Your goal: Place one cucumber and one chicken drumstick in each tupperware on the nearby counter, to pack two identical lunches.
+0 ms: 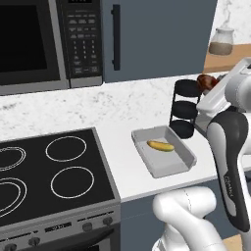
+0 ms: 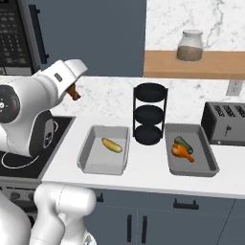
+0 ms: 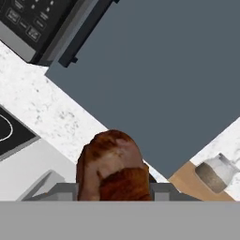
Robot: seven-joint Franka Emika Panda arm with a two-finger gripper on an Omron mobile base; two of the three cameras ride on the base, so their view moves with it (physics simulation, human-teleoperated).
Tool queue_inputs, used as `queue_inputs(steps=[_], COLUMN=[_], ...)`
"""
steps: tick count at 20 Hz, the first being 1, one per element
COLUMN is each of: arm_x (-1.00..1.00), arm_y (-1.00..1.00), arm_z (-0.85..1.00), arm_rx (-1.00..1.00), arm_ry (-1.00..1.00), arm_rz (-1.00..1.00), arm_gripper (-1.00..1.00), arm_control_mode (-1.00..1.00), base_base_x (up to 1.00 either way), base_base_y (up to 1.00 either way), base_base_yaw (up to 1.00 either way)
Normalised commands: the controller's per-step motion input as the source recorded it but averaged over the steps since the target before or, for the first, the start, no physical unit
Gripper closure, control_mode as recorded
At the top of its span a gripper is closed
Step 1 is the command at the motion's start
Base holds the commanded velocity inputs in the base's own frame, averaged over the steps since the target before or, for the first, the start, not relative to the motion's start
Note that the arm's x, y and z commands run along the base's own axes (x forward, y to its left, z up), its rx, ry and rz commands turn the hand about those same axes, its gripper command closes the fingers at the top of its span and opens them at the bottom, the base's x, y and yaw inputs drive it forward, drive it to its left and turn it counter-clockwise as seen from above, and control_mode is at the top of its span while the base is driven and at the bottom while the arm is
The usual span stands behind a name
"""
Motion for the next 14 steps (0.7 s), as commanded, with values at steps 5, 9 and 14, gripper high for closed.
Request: queue_inputs(steps=[5, 9, 14], arm_x=[0.00, 0.00, 0.00], arm_y=[0.00, 0.00, 0.00], arm_z=[0.00, 0.00, 0.00], arm_rx=[0.00, 0.00, 0.00], arm_ry=[0.00, 0.00, 0.00], arm_rz=[0.00, 0.00, 0.00], arm_gripper=[1.00, 1.00, 1.00], arm_control_mode=[1.00, 1.00, 1.00], base_base_x=[0.42, 0.26, 0.10], base_base_y=[0.00, 0.04, 0.01], base_base_yaw=[0.00, 0.00, 0.00])
